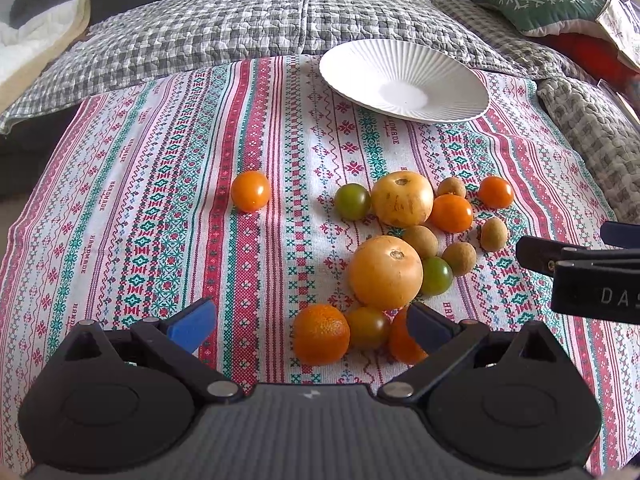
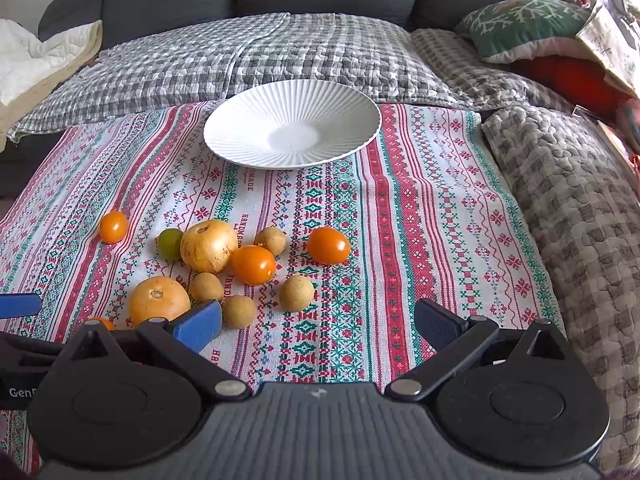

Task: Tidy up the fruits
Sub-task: 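Grasp the yellow pear with the right tool while the left tool grasps the grapefruit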

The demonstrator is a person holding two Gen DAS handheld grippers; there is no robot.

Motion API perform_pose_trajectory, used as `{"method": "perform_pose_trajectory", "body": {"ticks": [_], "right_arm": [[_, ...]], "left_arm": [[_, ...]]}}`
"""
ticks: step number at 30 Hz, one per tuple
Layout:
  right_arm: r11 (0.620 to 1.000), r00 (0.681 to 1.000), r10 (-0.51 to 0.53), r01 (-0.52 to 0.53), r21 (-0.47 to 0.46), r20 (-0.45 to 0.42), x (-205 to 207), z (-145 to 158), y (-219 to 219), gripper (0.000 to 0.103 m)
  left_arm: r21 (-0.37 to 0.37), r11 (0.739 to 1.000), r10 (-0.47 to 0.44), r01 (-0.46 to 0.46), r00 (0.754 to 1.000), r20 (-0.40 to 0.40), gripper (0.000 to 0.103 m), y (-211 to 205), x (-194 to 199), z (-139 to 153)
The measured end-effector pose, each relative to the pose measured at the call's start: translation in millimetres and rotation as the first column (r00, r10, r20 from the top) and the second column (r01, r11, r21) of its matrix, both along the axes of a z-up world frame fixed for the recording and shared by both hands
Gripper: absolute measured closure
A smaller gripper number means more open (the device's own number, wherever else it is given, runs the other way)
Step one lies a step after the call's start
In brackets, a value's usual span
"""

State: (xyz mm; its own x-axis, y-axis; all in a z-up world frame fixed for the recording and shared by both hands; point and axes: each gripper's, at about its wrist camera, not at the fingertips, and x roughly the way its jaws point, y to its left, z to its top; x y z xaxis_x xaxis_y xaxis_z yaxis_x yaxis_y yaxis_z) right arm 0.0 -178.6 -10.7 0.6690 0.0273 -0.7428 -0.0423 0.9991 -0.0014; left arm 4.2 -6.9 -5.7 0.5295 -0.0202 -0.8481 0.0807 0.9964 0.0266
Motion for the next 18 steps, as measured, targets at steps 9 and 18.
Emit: {"method": "perform_pose_trajectory", "body": {"ticks": [9, 18], "right_arm": [[0.997, 0.998, 0.063, -0.064, 0.037, 0.010, 15.2, 2.0, 1.1, 0.000], [0.974, 0.980, 0.191, -0.197, 0.115, 0.055, 20.4, 1.4, -0.7, 0.000]], "left_arm": [[-0.026, 0.994, -0.103, 0.104, 0.994, 0.023, 0.009, -5.1, 12.1, -0.1], [-0.046, 0.970, -0.237, 0.241, 0.969, 0.078, 0.010, -10.0, 17.0, -2.4]]}}
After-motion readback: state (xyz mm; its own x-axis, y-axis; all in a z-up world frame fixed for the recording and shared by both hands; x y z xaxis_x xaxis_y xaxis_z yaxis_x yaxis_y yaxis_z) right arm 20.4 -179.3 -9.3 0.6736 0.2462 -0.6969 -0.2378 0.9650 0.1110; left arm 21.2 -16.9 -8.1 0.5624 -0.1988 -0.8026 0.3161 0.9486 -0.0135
